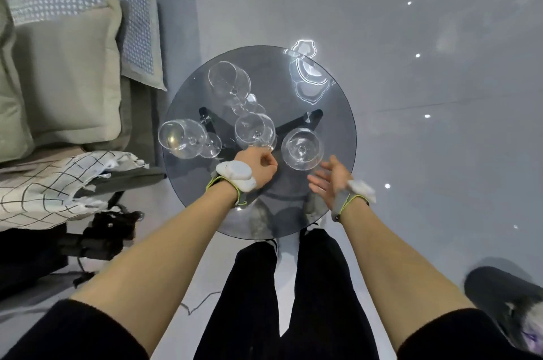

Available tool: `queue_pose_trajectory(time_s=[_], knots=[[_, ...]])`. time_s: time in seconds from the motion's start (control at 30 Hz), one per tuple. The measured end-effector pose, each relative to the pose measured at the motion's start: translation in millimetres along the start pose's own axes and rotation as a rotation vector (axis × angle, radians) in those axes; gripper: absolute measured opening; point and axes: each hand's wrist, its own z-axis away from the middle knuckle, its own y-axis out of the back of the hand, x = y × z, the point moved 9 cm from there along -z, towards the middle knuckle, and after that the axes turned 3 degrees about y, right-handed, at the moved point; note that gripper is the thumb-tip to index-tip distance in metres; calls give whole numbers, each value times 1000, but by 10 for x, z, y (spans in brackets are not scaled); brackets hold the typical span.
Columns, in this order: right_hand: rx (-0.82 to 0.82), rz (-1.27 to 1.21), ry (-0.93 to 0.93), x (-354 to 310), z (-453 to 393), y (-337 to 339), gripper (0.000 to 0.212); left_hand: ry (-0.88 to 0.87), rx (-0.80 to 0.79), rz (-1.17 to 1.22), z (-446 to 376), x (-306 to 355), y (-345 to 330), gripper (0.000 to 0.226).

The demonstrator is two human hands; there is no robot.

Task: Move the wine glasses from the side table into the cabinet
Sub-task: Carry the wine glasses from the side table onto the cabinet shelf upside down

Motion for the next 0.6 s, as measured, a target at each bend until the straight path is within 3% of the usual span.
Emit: queue_pose_trajectory(time_s=[0.2, 0.6], knots=[[-201, -314, -125, 105, -168, -327, 70, 57, 38, 40, -82, -148, -143, 15], [-357, -450, -80, 0, -254, -677, 67, 145, 33, 168, -226, -495, -199, 13]])
